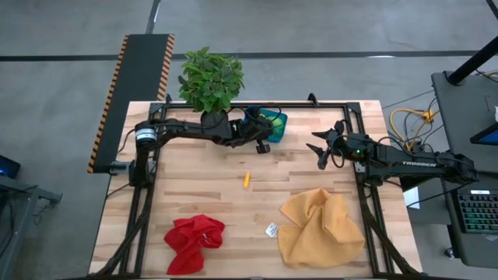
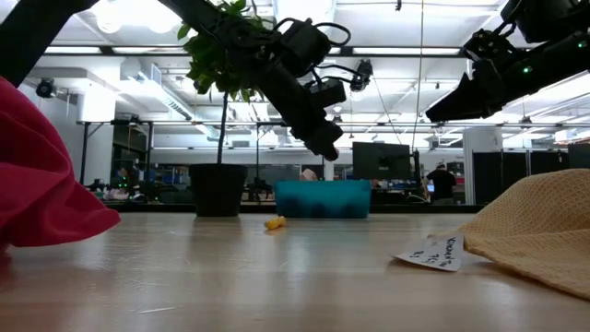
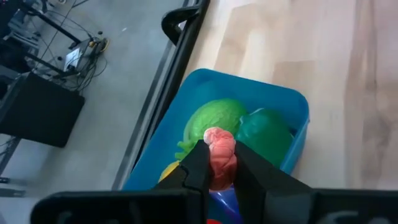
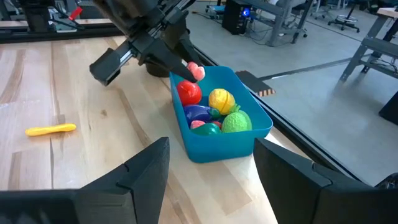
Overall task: Pick and placing Produce into tupperware
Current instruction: Put the pink peach into the blue bin, then put the yellow corn into the blue bin
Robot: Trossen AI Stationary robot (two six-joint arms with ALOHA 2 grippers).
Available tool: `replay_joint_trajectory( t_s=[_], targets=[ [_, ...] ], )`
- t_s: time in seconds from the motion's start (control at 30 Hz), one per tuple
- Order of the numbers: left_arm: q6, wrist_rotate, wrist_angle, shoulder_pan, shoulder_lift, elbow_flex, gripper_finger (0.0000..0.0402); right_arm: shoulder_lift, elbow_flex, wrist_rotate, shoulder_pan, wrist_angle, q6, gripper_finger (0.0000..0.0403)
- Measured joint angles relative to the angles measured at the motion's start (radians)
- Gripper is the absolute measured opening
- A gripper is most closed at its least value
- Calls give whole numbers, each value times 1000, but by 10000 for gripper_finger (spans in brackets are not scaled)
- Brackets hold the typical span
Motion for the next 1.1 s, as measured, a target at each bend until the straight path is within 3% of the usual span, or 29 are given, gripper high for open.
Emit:
replay_joint_trajectory(
  t_s=[0.57,0.9,1.03,1.1],
  targets=[
    [4,7,7,21,0,-1,62,0,0,0,0,-18,0,226],
    [7,11,7,21,0,-1,172,0,0,0,0,-19,-1,226],
    [7,37,23,20,0,-1,190,0,0,0,0,-20,-1,226],
    [5,112,26,18,0,-1,191,0,0,0,0,-20,-1,226]
  ],
)
